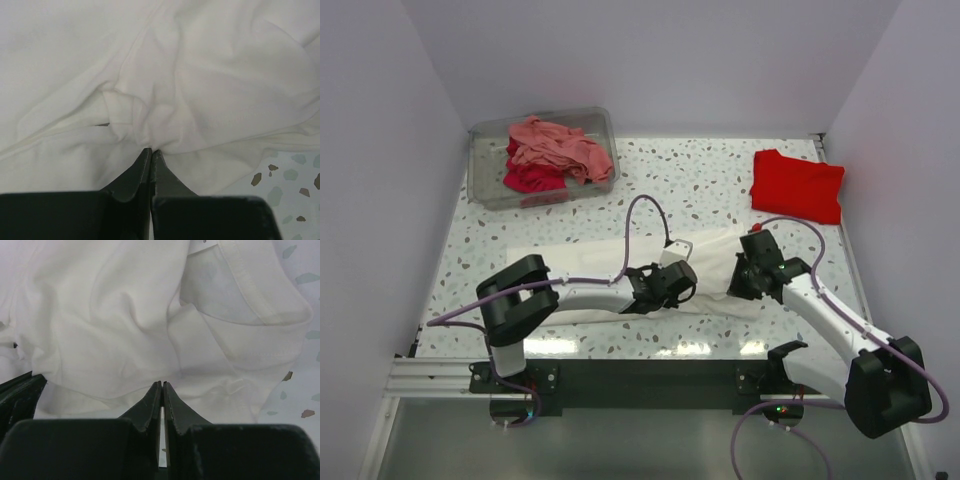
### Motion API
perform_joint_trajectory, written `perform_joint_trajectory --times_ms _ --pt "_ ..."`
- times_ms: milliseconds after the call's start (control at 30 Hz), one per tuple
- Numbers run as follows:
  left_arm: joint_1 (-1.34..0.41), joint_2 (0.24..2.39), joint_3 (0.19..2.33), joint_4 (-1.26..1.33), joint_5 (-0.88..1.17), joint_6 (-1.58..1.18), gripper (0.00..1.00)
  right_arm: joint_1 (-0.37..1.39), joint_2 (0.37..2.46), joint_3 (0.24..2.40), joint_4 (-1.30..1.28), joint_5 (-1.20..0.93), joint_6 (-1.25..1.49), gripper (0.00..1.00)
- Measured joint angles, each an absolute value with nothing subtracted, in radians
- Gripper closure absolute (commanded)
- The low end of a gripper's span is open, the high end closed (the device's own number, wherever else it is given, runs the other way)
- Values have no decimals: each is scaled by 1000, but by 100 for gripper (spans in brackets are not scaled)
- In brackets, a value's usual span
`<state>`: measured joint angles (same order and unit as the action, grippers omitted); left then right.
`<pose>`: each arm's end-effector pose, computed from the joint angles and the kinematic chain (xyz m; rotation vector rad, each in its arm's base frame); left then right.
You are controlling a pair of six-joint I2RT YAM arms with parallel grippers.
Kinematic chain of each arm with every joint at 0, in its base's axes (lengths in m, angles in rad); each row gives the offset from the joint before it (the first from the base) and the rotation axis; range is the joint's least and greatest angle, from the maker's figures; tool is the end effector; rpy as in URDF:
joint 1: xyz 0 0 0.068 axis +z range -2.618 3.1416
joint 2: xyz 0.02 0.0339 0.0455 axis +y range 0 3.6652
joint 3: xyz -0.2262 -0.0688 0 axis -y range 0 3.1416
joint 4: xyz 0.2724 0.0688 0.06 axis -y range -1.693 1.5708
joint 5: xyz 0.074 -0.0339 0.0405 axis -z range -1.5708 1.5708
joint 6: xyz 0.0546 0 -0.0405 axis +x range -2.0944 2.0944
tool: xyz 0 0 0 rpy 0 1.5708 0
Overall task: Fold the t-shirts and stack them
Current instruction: Fold the tshirt
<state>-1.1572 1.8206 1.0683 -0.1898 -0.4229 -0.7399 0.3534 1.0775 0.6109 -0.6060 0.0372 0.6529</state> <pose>0.1767 -0.3468 0.0902 0.3363 2.4045 -0.3368 0.2302 0.0827 0.1308 0.4113 2.6416 0.2843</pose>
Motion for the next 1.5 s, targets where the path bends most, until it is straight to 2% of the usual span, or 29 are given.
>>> perform_joint_trajectory --times_ms 200,433,533,600,667,700,800,967,1200,1500 --pt "-1159 1771 1048 -209 -423 -736 100 355 1074 595 -607 35 653 98" --pt "-1174 1767 1025 -214 -407 -712 94 360 1045 576 -623 39 653 98" --pt "-1191 1767 1023 -219 -400 -704 87 361 1035 576 -631 45 653 98" --pt "-1203 1766 1023 -223 -397 -694 77 363 1032 576 -636 54 653 97" --pt "-1212 1763 1023 -235 -394 -689 67 366 1032 576 -641 63 652 89" --pt "-1214 1760 1023 -243 -394 -688 64 367 1032 576 -643 65 653 80" --pt "-1218 1743 1023 -273 -395 -690 52 374 1031 576 -657 76 651 66" --pt "-1219 1666 1023 -330 -418 -694 35 387 995 576 -691 85 655 60" --pt "-1169 1549 1022 -362 -467 -688 32 393 984 636 -716 88 654 60" --pt "-971 1542 887 -338 -468 -668 32 410 1153 661 -598 57 654 64"
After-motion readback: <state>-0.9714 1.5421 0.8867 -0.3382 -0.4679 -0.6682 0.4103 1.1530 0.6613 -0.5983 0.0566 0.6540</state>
